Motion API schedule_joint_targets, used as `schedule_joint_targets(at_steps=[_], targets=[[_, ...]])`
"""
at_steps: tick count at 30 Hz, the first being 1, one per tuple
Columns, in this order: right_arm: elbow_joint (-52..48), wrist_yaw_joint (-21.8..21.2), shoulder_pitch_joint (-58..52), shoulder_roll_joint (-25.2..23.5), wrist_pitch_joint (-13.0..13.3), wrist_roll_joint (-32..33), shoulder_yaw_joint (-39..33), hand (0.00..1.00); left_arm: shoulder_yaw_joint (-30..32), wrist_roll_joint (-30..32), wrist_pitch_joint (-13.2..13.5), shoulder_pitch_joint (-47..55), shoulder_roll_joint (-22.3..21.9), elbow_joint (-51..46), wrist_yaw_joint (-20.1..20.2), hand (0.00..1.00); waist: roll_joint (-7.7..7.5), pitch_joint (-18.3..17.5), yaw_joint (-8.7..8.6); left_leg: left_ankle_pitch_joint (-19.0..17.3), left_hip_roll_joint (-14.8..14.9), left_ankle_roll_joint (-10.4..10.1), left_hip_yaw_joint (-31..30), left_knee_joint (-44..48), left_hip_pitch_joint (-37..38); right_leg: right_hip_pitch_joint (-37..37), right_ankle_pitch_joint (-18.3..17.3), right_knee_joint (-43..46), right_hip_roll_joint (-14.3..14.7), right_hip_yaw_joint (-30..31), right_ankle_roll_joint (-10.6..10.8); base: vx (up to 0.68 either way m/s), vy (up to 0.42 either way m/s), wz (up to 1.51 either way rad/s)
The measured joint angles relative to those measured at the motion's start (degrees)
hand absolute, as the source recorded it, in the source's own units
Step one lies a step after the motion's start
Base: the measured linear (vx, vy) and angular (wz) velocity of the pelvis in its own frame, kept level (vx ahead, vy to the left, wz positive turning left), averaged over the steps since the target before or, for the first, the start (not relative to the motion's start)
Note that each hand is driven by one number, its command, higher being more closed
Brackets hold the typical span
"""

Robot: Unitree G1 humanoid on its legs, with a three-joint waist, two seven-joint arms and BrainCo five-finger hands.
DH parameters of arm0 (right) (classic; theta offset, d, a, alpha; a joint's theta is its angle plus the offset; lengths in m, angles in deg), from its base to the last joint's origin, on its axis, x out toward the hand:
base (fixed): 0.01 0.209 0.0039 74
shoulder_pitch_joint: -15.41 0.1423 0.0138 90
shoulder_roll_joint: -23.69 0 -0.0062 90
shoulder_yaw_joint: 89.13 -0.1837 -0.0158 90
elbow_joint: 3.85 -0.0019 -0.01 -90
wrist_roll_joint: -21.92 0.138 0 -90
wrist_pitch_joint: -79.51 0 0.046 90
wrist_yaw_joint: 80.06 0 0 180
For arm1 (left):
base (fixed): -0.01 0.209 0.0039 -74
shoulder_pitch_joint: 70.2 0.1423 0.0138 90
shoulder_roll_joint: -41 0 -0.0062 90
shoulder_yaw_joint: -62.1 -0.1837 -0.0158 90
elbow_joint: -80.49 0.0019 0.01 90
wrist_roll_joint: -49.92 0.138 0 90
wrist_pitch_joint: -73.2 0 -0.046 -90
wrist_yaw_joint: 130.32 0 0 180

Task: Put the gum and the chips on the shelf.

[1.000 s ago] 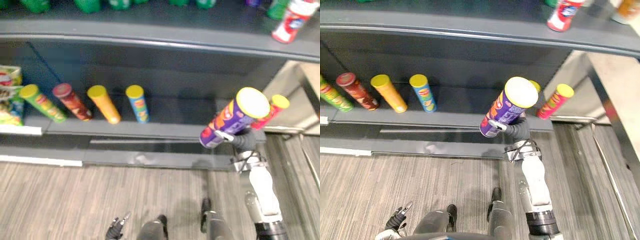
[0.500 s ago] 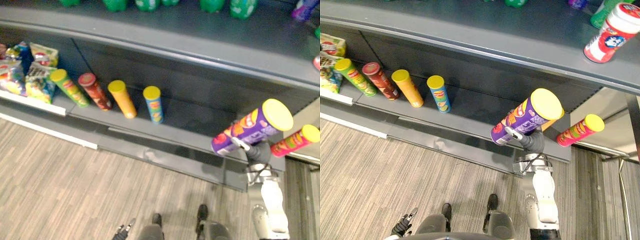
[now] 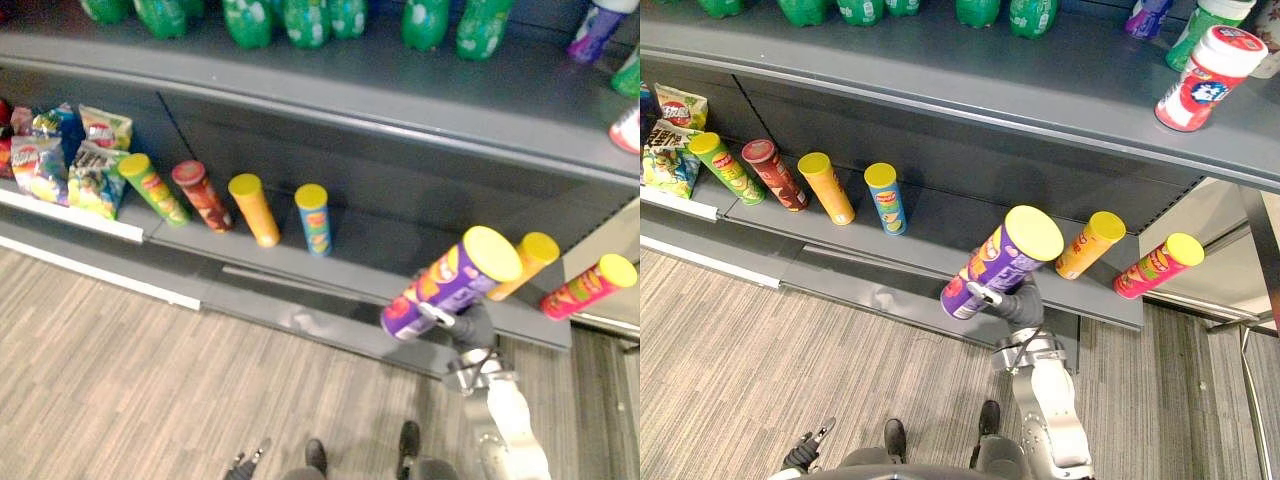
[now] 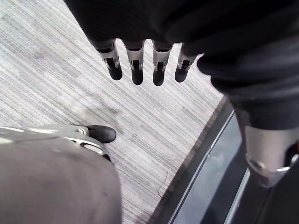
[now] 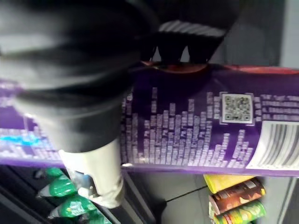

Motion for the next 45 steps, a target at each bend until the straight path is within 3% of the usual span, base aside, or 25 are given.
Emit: schedule_joint_targets(at_steps=[7,11,17,23,29,38,45], targets=[[7.3,3.8,10.4,-0.1,0.0,-6.2,4.4,1.0,-7.0,-0.6,0.9,-3.3,-2.2,-6.8,-2.0,0.0,0.79,1.0,0.74,1.0,-0.8,0.4,-3.7,1.3,-4.6,-2.4,0.0,1.3,-1.3,-3.1,0.0,-0.03,0.002,0.26],[13.9,8.5,20.8,-0.2,0.0,-10.0,2.7,1.0,-10.7,-0.7,1.9,-4.5,-2.7,-12.9,-3.6,0.0,2.5,5.3,1.51,1.1,-1.5,0.5,-5.8,4.4,-8.0,-5.1,-0.8,5.3,-2.9,-4.3,-0.2,-0.09,0.023,0.32],[24.1,17.9,34.5,0.0,-0.3,-17.8,-8.5,1.0,-13.8,-2.9,2.9,-6.4,-2.6,-20.8,-4.9,0.0,5.24,11.6,3.42,0.9,-2.3,0.6,-8.6,8.9,-14.1,-10.6,-3.5,13.3,-5.6,-6.1,-0.5,-0.12,0.007,0.28],[32.0,28.1,48.7,2.9,-0.7,-22.6,-20.9,1.0,-15.4,-5.2,3.6,-7.3,-2.5,-26.0,-6.0,0.0,7.5,14.3,4.03,2.3,-2.8,1.0,-9.1,10.2,-18.9,-15.9,-3.8,16.3,-6.7,-6.4,-0.8,-0.04,-0.012,0.11],[34.7,35.1,55.8,6.7,-1.5,-26.9,-25.7,1.0,-15.8,-7.3,4.6,-11.0,-2.3,-26.1,-7.4,0.0,9.0,15.9,4.3,3.3,-3.1,1.6,-9.5,11.5,-22.8,-20.1,-4.0,18.5,-7.3,-6.2,-1.2,0.02,-0.034,0.05],[35.9,38.9,57.3,6.7,-2.3,-26.8,-29.7,1.0,-16.2,-7.4,4.8,-12.0,-2.4,-27.3,-8.2,0.0,10.26,16.7,5.79,3.5,-3.2,0.8,-9.7,12.1,-26.5,-25.5,-6.7,24.4,-8.8,-6.0,-2.3,-0.01,-0.066,0.05],[30.9,40.0,58.5,6.6,-2.3,-26.8,-29.8,1.0,-16.2,-9.5,4.8,-13.1,-2.9,-31.2,-8.2,0.0,10.5,16.9,6.13,4.2,-1.7,0.6,-5.7,13.4,-30.7,-30.6,-8.4,28.7,-10.3,-6.5,-2.7,0.0,-0.09,0.12]])
